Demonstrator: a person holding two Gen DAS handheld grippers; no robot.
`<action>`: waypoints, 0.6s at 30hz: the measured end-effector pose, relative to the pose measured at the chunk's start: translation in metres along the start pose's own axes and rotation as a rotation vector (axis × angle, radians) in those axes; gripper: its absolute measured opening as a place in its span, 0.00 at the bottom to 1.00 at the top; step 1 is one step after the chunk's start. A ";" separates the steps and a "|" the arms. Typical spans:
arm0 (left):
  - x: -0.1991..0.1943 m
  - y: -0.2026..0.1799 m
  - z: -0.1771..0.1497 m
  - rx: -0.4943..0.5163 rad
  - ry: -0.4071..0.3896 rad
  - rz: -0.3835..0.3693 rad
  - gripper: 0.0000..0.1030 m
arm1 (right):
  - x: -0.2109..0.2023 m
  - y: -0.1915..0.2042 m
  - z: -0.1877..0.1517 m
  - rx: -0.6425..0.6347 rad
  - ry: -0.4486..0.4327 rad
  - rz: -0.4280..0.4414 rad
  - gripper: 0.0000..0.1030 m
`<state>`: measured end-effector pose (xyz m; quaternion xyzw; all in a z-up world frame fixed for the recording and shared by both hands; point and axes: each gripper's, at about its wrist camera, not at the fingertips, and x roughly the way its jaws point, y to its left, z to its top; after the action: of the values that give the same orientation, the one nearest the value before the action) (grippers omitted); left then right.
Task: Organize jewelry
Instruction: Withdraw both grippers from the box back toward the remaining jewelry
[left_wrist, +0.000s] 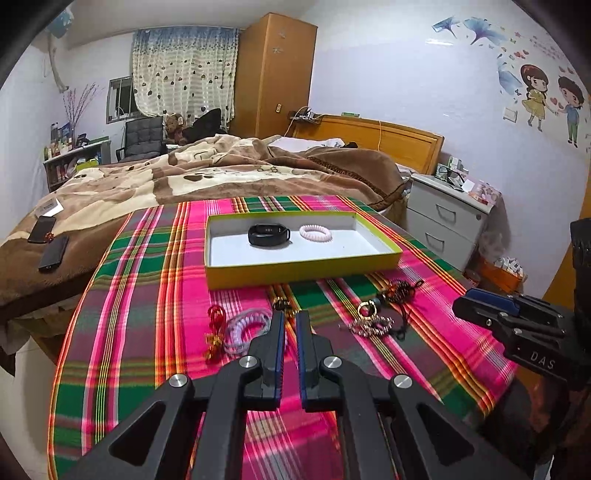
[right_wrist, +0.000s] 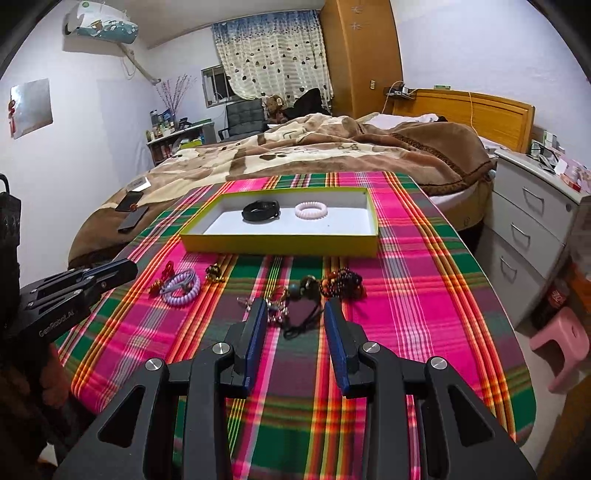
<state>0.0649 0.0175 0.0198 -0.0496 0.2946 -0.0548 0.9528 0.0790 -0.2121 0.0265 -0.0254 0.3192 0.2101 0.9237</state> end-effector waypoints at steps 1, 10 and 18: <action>-0.002 0.000 -0.002 0.004 0.002 0.000 0.04 | -0.001 0.000 -0.001 0.000 0.001 -0.001 0.32; -0.003 0.002 -0.011 0.003 0.023 0.017 0.05 | -0.004 0.000 -0.006 0.005 0.006 0.000 0.32; 0.014 0.017 -0.015 -0.018 0.062 0.036 0.11 | 0.007 -0.005 -0.006 0.014 0.032 0.001 0.32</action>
<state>0.0694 0.0310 -0.0024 -0.0509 0.3255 -0.0363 0.9435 0.0826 -0.2153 0.0172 -0.0221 0.3353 0.2079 0.9186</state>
